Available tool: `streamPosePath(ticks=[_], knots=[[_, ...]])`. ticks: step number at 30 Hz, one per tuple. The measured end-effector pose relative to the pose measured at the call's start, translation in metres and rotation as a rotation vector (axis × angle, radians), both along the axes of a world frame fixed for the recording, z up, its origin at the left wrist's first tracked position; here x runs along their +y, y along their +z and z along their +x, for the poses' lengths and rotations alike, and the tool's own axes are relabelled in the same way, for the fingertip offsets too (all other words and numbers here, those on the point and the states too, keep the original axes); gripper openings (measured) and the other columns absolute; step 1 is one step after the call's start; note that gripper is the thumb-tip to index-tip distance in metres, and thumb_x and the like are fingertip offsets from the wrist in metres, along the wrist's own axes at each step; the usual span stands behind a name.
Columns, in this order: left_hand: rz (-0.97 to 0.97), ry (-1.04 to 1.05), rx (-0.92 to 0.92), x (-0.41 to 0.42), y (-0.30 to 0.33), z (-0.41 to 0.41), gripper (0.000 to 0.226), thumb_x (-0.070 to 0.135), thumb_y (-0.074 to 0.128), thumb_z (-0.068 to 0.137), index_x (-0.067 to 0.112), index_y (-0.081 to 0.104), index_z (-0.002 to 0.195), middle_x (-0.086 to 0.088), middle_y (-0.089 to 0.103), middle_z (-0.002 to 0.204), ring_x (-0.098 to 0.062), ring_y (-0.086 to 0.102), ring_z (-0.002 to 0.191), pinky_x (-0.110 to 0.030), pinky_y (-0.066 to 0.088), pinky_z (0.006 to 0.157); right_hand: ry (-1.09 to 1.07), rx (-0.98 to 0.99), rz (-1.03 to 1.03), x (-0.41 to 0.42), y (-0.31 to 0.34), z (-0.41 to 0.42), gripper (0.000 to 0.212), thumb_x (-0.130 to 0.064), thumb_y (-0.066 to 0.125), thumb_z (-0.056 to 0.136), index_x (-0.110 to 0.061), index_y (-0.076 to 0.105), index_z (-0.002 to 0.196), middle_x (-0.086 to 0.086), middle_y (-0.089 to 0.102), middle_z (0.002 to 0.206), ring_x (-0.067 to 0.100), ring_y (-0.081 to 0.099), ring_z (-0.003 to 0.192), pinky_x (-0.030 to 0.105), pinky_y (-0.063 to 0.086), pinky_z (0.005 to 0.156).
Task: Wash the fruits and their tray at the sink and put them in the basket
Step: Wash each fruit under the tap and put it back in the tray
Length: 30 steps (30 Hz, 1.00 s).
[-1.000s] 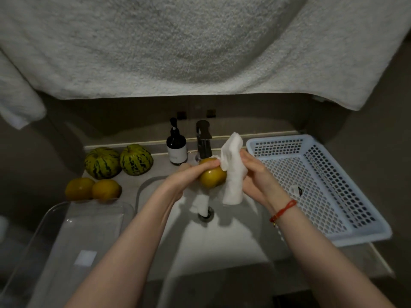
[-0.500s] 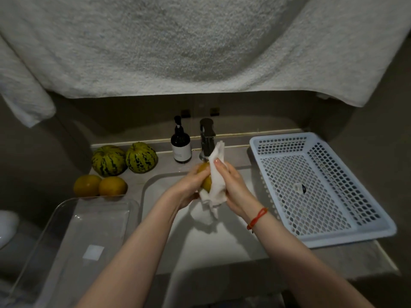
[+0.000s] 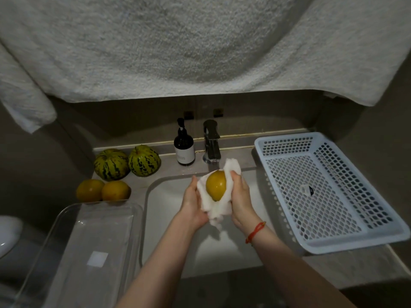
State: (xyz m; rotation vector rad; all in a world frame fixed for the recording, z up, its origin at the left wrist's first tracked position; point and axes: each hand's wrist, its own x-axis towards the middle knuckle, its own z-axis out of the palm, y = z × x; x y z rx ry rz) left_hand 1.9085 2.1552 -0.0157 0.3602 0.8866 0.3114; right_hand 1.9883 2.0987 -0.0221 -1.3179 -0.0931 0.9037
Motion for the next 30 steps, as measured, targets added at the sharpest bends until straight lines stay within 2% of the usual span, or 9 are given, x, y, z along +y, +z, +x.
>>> streamPosePath(ticks=[3, 8, 11, 15, 18, 21, 23, 26, 30], knots=[[0.152, 0.004, 0.044, -0.005, 0.006, 0.011, 0.05, 0.056, 0.046, 0.089, 0.011, 0.068, 0.094, -0.018, 0.07, 0.08, -0.033, 0.066, 0.08, -0.043, 0.053, 0.075, 0.045, -0.303, 0.01, -0.004, -0.001, -0.003, 0.021, -0.027, 0.041, 0.098, -0.02, 0.055, 0.112, 0.006, 0.063, 0.093, 0.015, 0.063, 0.082, 0.017, 0.049, 0.06], [0.398, 0.047, 0.217, -0.013, 0.007, 0.021, 0.047, 0.05, 0.054, 0.087, 0.008, 0.069, 0.102, -0.021, 0.071, 0.096, -0.035, 0.068, 0.091, -0.046, 0.056, 0.084, 0.002, -0.646, 0.023, -0.006, 0.001, -0.01, 0.032, -0.02, 0.046, 0.096, -0.018, 0.047, 0.128, -0.003, 0.056, 0.106, 0.008, 0.057, 0.097, 0.001, 0.044, 0.069], [0.481, 0.11, 0.15, -0.012, 0.003, 0.021, 0.042, 0.052, 0.054, 0.088, 0.015, 0.069, 0.103, -0.009, 0.072, 0.085, -0.022, 0.069, 0.079, -0.031, 0.057, 0.064, 0.026, -0.805, 0.033, -0.013, -0.003, -0.016, 0.039, -0.027, 0.063, 0.086, -0.014, 0.052, 0.121, -0.002, 0.059, 0.104, 0.008, 0.059, 0.095, 0.002, 0.044, 0.072], [0.457, 0.104, 0.128, -0.016, -0.001, 0.019, 0.028, 0.041, 0.059, 0.088, 0.016, 0.067, 0.078, -0.005, 0.068, 0.068, -0.015, 0.067, 0.064, -0.028, 0.051, 0.063, -0.019, -1.008, 0.002, -0.013, -0.002, -0.016, 0.023, -0.038, 0.056, 0.088, -0.017, 0.058, 0.096, 0.0, 0.061, 0.089, 0.013, 0.06, 0.083, 0.018, 0.049, 0.07], [0.454, 0.122, 0.164, -0.019, -0.003, 0.02, 0.026, 0.035, 0.06, 0.087, 0.012, 0.068, 0.077, -0.01, 0.068, 0.072, -0.019, 0.066, 0.065, -0.029, 0.053, 0.062, -0.13, -0.838, -0.038, -0.005, 0.0, -0.021, 0.023, -0.032, 0.045, 0.096, -0.017, 0.059, 0.086, -0.002, 0.062, 0.076, 0.013, 0.061, 0.074, 0.021, 0.049, 0.062], [0.352, 0.158, 0.156, -0.02, 0.0, 0.022, 0.027, 0.035, 0.06, 0.087, 0.01, 0.068, 0.094, -0.016, 0.069, 0.088, -0.028, 0.067, 0.081, -0.041, 0.055, 0.078, -0.208, -0.411, -0.013, 0.002, 0.0, -0.021, 0.025, -0.028, 0.043, 0.098, -0.013, 0.063, 0.103, 0.001, 0.064, 0.087, 0.016, 0.062, 0.084, 0.017, 0.05, 0.067], [0.195, 0.171, 0.066, -0.024, 0.001, 0.021, 0.034, 0.039, 0.059, 0.087, 0.007, 0.067, 0.099, -0.016, 0.07, 0.084, -0.028, 0.068, 0.077, -0.036, 0.058, 0.07, -0.168, -0.266, 0.04, 0.002, 0.006, -0.022, 0.025, -0.026, 0.046, 0.097, -0.012, 0.06, 0.112, 0.004, 0.063, 0.097, 0.022, 0.06, 0.094, 0.024, 0.049, 0.074], [0.013, 0.215, -0.191, -0.025, 0.004, 0.017, 0.037, 0.037, 0.048, 0.092, 0.005, 0.066, 0.09, -0.013, 0.069, 0.074, -0.024, 0.065, 0.074, -0.032, 0.053, 0.07, 0.074, -0.919, -0.024, -0.01, 0.009, -0.022, 0.026, -0.025, 0.059, 0.089, -0.02, 0.06, 0.115, -0.004, 0.056, 0.116, 0.012, 0.05, 0.11, 0.013, 0.039, 0.088], [0.078, 0.055, -0.16, -0.017, 0.014, 0.012, 0.035, 0.045, 0.041, 0.097, 0.015, 0.058, 0.091, -0.005, 0.061, 0.08, -0.017, 0.058, 0.08, -0.028, 0.048, 0.07, 0.282, -1.512, -0.024, -0.018, 0.008, -0.005, 0.026, -0.014, 0.052, 0.086, -0.006, 0.068, 0.104, 0.013, 0.061, 0.117, 0.032, 0.055, 0.108, 0.04, 0.049, 0.09]])
